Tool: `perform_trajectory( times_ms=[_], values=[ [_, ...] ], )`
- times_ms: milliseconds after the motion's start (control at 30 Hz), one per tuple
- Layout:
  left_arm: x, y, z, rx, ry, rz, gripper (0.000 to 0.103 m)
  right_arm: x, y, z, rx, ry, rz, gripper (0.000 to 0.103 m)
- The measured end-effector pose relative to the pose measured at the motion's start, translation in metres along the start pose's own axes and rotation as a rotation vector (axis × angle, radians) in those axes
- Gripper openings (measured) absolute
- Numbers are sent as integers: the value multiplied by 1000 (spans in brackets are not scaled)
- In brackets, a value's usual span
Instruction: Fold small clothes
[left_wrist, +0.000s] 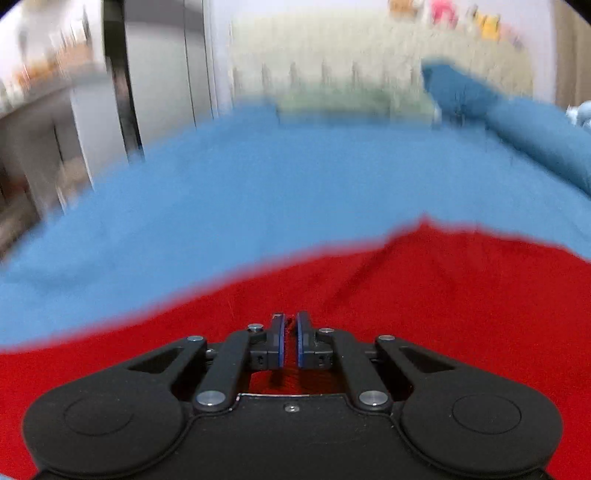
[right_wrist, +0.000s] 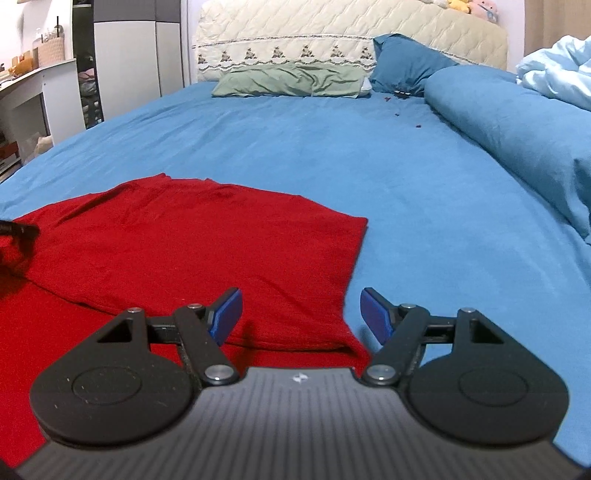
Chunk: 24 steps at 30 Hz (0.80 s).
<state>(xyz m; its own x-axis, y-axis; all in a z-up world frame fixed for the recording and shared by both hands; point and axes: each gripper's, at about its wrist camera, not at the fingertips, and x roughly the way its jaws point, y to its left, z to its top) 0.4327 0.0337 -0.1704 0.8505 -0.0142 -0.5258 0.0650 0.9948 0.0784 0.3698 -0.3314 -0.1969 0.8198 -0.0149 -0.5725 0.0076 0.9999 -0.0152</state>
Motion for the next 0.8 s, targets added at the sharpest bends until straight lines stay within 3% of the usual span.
perform_trajectory(
  times_ms=[33,67,100,133,267,300,367,533,633,800],
  values=[
    [-12,-5,0,20,-81,45,9,1,1,0,-4,-3,4,86],
    [-16,-8,0,43,-111,97,18,2,3,0,-9,-4,10,86],
    [-14,-11,0,67,-91,144,34,3,4,0,-12,-4,18,86],
    [-10,-12,-1,64,-51,157,41,6,6,-1,-15,0,28,86],
    [-21,-6,-9,-10,-42,23,49,18,12,-6,-27,28,53,86],
    [-26,-8,-11,-4,-56,-20,59,20,13,-7,-31,30,55,86],
    [-25,-16,-11,27,-58,-99,69,23,12,-11,-34,37,57,87],
    [25,-17,-17,-5,110,-138,69,26,8,-17,-14,48,66,89],
    [33,-4,-15,-69,110,-170,71,24,6,-19,-26,49,73,89],
    [7,-11,-17,-51,109,-174,72,18,3,-15,-22,46,84,90]
  ],
)
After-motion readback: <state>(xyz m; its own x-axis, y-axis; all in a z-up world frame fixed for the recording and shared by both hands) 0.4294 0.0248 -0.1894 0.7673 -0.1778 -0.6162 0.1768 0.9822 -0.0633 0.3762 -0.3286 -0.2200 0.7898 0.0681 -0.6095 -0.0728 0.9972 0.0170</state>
